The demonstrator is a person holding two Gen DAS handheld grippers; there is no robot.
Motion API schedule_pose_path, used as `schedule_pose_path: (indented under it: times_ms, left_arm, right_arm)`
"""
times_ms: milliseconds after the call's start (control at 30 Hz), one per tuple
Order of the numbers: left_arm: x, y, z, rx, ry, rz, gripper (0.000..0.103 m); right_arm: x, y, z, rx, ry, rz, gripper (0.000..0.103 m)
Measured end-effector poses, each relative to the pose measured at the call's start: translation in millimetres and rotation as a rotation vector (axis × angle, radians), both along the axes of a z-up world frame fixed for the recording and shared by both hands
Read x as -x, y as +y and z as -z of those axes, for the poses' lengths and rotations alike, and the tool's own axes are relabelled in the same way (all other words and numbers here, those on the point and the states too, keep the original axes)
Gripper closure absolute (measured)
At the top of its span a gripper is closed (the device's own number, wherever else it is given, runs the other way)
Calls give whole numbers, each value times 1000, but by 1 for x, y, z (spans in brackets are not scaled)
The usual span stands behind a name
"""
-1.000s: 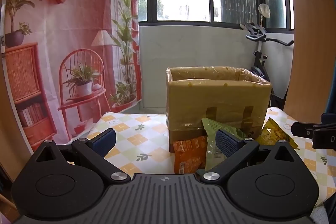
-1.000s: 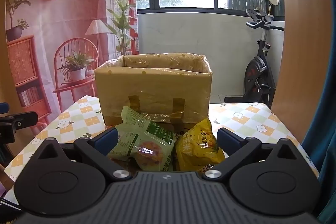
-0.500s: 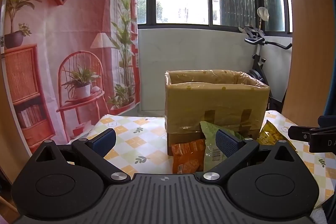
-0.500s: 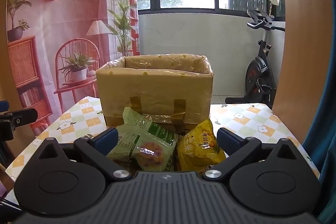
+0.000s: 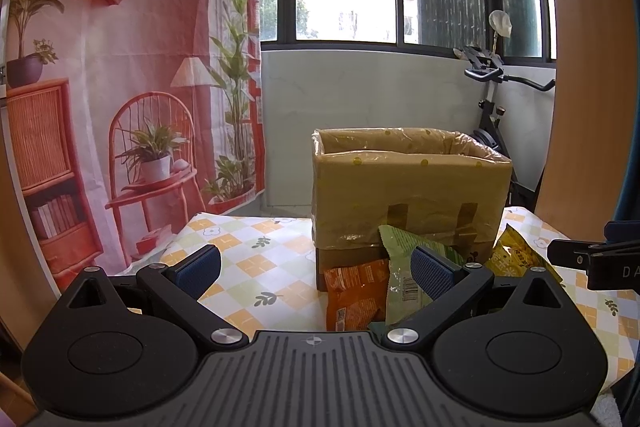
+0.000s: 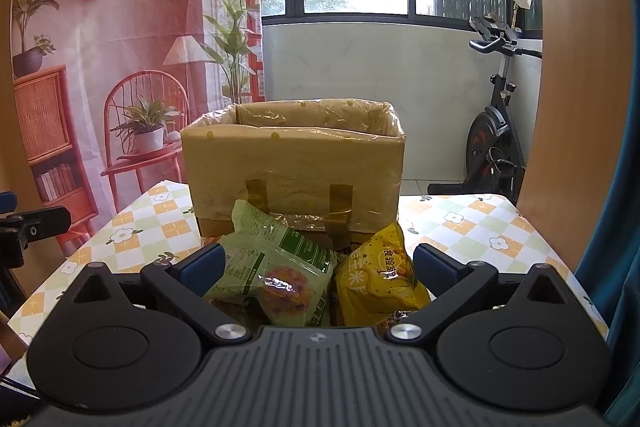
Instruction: Organize snacks
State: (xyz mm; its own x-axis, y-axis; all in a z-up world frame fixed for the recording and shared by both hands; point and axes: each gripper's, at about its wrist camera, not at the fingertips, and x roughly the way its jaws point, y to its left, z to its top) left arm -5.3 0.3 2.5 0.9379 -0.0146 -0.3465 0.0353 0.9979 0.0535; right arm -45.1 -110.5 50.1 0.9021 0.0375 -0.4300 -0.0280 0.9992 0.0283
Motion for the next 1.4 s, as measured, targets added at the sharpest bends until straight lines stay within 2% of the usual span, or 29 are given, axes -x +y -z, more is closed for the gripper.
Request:
schedule_pose_path:
  times_ms: [1400]
  left_arm:
    - [-1, 1, 3, 5, 18, -2, 1]
  right_arm:
    - [0, 0, 7, -6, 12, 1, 1]
